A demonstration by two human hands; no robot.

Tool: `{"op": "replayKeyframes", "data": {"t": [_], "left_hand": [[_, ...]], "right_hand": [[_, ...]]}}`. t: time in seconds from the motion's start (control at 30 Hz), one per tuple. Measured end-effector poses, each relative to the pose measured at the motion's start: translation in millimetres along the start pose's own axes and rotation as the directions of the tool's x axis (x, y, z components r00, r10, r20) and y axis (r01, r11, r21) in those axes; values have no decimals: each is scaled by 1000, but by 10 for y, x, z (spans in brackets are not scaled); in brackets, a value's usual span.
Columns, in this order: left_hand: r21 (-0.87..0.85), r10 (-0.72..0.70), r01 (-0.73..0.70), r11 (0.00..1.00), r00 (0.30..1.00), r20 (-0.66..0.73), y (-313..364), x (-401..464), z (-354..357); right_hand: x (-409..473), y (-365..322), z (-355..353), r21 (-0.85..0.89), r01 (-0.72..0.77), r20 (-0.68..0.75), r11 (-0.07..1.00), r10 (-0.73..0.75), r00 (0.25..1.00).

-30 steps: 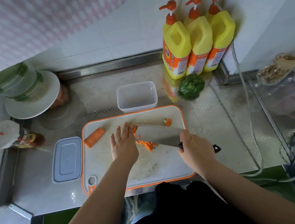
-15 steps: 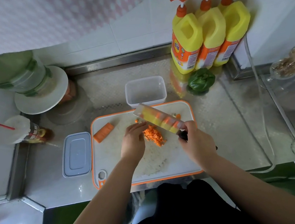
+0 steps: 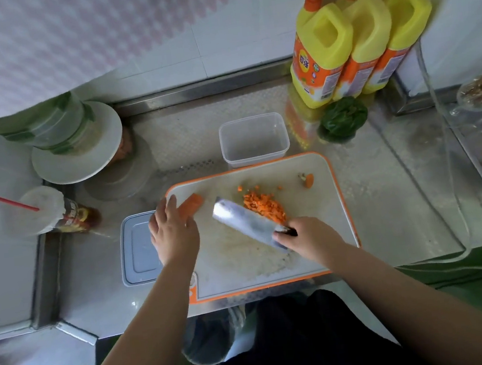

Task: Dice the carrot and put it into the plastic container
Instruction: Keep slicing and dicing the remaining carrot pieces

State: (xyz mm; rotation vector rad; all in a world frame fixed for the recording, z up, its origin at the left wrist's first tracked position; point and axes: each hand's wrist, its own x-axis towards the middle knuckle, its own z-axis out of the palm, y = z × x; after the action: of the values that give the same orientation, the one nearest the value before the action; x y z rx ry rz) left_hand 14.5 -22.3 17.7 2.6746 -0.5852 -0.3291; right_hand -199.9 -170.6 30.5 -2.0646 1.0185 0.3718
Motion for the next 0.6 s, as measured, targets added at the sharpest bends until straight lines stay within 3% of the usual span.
{"op": "replayKeyframes", "data": {"t": [0.1, 0.2, 0.4, 0.6], "left_hand": [[28, -4, 0, 1000, 990, 141, -118, 106, -25], [15, 17, -20, 1000, 984, 180, -170, 150, -18], [-88, 3, 13, 996, 984, 179, -197, 122, -11], [-169, 114, -72, 983, 961, 253, -254, -148, 94]], "right_hand": [[10, -51, 68, -84, 33, 139, 996, -21, 990], [6, -83, 86, -123, -7, 164, 992, 27, 986], [74, -92, 64, -21, -150, 14, 988, 150, 989], [83, -158, 44, -26, -202, -131, 979, 196, 972]]}}
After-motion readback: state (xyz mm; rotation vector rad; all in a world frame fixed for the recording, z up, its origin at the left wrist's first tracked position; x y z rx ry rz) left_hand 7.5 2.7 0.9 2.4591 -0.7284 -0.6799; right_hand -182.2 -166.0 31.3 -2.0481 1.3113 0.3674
